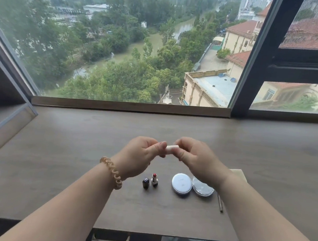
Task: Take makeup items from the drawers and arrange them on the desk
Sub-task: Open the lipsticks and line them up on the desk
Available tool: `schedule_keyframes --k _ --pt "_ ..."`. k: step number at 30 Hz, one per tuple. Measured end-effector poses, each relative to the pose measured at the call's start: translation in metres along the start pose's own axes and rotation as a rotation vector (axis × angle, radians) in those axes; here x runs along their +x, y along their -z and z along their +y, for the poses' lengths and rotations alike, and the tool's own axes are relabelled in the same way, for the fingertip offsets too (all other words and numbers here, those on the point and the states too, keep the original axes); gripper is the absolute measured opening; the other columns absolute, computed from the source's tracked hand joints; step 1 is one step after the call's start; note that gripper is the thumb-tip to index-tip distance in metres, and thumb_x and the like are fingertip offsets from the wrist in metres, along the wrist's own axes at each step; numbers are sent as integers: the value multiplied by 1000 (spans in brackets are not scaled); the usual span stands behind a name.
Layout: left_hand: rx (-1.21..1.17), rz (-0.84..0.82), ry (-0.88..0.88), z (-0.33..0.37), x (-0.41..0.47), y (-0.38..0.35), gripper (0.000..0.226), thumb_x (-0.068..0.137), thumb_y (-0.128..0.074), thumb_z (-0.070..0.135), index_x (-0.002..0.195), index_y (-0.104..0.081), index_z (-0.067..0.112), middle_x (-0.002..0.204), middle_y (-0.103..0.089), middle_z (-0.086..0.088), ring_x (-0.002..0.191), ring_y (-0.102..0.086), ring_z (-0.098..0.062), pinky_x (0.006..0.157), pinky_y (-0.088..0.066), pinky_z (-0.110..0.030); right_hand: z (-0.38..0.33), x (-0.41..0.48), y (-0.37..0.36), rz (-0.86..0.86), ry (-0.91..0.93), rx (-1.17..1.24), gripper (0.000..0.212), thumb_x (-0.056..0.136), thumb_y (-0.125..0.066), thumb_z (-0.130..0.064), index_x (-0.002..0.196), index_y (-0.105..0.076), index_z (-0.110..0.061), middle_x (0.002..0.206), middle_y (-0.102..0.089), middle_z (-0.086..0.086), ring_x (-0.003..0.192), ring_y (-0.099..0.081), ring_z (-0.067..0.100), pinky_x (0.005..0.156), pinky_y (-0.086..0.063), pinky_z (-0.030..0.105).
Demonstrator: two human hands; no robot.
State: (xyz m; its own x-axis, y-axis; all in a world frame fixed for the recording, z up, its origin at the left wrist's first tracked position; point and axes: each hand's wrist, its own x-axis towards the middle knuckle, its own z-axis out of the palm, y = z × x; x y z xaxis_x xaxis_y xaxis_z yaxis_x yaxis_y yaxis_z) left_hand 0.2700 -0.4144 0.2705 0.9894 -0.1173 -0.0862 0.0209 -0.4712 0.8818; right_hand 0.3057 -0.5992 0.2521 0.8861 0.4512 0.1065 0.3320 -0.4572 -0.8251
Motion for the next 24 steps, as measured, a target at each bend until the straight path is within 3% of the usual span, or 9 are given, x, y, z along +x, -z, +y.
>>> schedule_keyframes --k 2,4,6,9,13,15,18,20,24 --pt "22 -24 21 0 1 2 37 90 -50 45 74 -69 17 59 -43 -4 55 -42 -16 54 -35 -26 -1 -1 2 -65 -29 65 18 85 -65 -35 94 -61 -21 80 -61 -2 75 -54 10 71 -43 24" --pt "66 -46 23 -1 2 2 36 92 -49 43 74 -69 19 60 -44 -4 56 -43 -15 52 -36 -25 1 2 1 -107 -66 91 37 87 -52 -55 92 -66 -21 81 -63 -2 77 -56 12 75 -45 28" --pt "112 -60 27 -3 4 -1 34 92 -48 44 71 -67 24 59 -47 -2 56 -45 -16 51 -36 -23 4 4 -2 -136 -102 82 49 91 -43 -57 87 -71 -16 80 -67 3 73 -57 13 80 -47 37" --pt "139 -68 44 -10 7 -2 34 93 -48 44 71 -67 26 58 -52 0 57 -46 -16 52 -37 -23 13 5 -4 -156 -167 142 20 87 -63 -38 87 -65 -18 83 -67 1 76 -58 13 77 -48 36" --pt "115 -97 79 -20 12 -7 36 93 -48 45 82 -71 20 81 -69 -10 62 -48 -16 60 -42 -28 19 5 -8 -230 -193 158 23 89 -59 -41 90 -68 -20 88 -71 -2 86 -61 10 76 -45 26" --pt "116 -109 105 -26 14 -11 36 92 -49 46 79 -71 21 76 -64 -7 63 -48 -17 62 -42 -30 20 5 -11 -226 -196 110 22 89 -61 -38 85 -69 -18 83 -71 -1 75 -58 6 70 -44 26" --pt "92 -128 132 -30 17 -13 36 91 -50 47 72 -69 24 68 -50 -7 63 -45 -20 62 -38 -30 26 6 -11 -179 -157 59 12 80 -72 -33 81 -68 -22 85 -70 0 80 -62 11 77 -50 32" --pt "107 -138 153 -33 18 -13 37 92 -49 46 70 -68 23 62 -51 0 60 -44 -16 58 -37 -25 30 6 -10 -138 -96 -92 12 77 -76 -27 78 -64 -27 82 -68 -11 86 -61 12 87 -45 32" --pt "-14 -46 241 -45 17 -3 39 94 -48 40 69 -69 19 50 -50 10 54 -42 -10 55 -35 -22 44 2 -3 6 -27 -326 19 76 -75 -25 79 -58 -31 77 -61 -22 87 -56 4 108 -15 33"
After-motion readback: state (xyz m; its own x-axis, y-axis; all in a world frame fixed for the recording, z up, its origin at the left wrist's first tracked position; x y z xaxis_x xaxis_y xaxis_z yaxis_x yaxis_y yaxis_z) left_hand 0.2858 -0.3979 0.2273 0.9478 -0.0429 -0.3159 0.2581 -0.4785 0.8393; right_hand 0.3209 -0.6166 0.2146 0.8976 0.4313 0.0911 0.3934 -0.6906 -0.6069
